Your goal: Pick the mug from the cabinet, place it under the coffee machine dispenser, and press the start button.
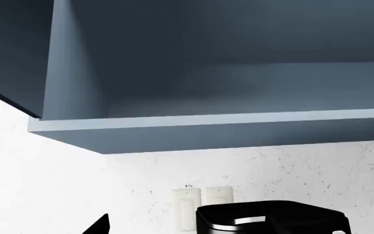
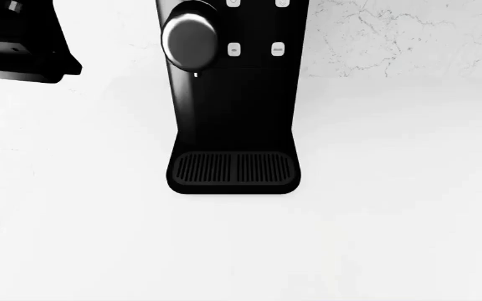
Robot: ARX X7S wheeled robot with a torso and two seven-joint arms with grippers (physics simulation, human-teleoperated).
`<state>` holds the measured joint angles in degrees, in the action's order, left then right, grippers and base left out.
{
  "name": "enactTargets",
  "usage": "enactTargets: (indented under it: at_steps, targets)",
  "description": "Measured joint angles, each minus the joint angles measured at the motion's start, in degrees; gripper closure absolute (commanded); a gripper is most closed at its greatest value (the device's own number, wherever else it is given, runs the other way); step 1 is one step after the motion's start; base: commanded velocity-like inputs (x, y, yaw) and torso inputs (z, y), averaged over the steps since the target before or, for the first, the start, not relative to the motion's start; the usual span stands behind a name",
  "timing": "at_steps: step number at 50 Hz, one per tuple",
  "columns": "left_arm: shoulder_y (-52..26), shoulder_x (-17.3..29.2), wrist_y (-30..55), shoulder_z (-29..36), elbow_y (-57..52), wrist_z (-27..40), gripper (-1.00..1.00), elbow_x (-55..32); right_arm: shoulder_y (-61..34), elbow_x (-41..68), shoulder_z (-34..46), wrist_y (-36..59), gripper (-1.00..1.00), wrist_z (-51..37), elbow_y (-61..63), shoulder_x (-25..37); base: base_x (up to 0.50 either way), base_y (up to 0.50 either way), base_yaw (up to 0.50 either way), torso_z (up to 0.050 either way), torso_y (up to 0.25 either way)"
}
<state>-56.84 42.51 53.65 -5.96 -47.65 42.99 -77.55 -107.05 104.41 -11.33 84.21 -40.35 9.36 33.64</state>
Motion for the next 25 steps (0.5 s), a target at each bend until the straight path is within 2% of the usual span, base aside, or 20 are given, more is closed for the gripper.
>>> enactTargets:
  at_steps: [10,25]
  targets:
    - [1.1,0.1,-0.3,-0.1,-0.3,0.1,-1.00,0.0,12.4,16.7,-1.7,-5.3,1.00,-8.4,7.9,4.6,0.00,0.00,0.00,0.000,0.000]
    - [3.8,0.6,-1.2,-1.2,-0.8,-0.4,-1.00,0.2,19.4,27.5,-1.3,-9.7,1.00,-12.2,11.5,7.9,0.00,0.00,0.00,0.000,0.000]
